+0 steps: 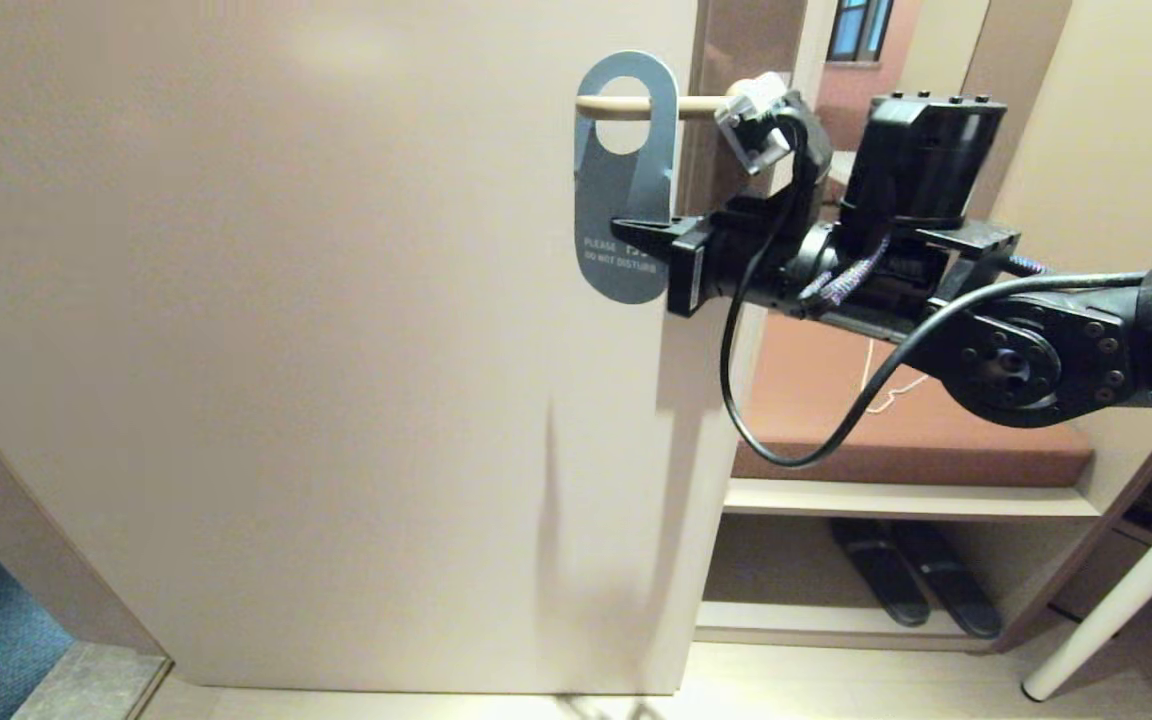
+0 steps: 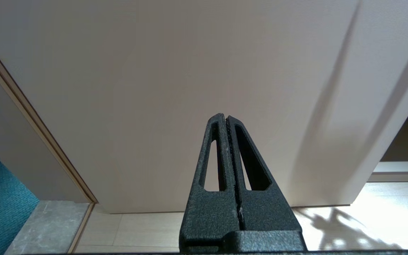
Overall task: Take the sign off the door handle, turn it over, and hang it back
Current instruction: Take down the sign, then hand it to the other hand
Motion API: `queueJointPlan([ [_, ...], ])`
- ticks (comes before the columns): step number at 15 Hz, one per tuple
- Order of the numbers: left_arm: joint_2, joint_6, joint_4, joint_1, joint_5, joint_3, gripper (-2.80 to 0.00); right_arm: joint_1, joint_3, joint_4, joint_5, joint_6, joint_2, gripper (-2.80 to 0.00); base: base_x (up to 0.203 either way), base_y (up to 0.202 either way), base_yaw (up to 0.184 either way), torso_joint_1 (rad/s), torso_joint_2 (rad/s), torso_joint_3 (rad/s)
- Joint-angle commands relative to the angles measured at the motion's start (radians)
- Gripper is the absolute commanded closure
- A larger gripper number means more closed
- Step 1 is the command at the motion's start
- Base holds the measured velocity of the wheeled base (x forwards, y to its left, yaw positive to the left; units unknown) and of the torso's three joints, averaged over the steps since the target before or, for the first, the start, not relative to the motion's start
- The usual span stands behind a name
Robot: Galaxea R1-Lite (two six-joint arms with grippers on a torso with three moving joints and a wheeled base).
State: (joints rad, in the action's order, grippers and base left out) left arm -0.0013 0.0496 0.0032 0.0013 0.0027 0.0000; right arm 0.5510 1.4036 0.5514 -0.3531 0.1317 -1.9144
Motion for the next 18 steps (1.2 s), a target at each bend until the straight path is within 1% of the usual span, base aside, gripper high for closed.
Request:
queueJointPlan([
  [1,0.001,0.001,0.0,0.002,0.0,0.0,0.0,0.018,0.025,0.004,0.006,0.004,-0.03,0.0,0.0,0.0,0.0,0.0,0.0,0.0],
  [5,0.001,0.001,0.0,0.002,0.0,0.0,0.0,0.051,0.14,0.004,0.012,0.004,-0.087,0.0,0.0,0.0,0.0,0.0,0.0,0.0],
  [10,0.001,0.001,0.0,0.0,0.0,0.0,0.0,0.119,0.115,0.004,0.017,-0.001,-0.077,0.0,0.0,0.0,0.0,0.0,0.0,0.0],
  [14,0.001,0.001,0.0,0.002,0.0,0.0,0.0,0.163,0.027,0.002,0.008,-0.008,-0.025,0.0,0.0,0.0,0.0,0.0,0.0,0.0],
  [18,0.001,0.001,0.0,0.002,0.0,0.0,0.0,0.171,-0.11,0.002,-0.053,-0.011,0.042,0.0,0.0,0.0,0.0,0.0,0.0,0.0],
])
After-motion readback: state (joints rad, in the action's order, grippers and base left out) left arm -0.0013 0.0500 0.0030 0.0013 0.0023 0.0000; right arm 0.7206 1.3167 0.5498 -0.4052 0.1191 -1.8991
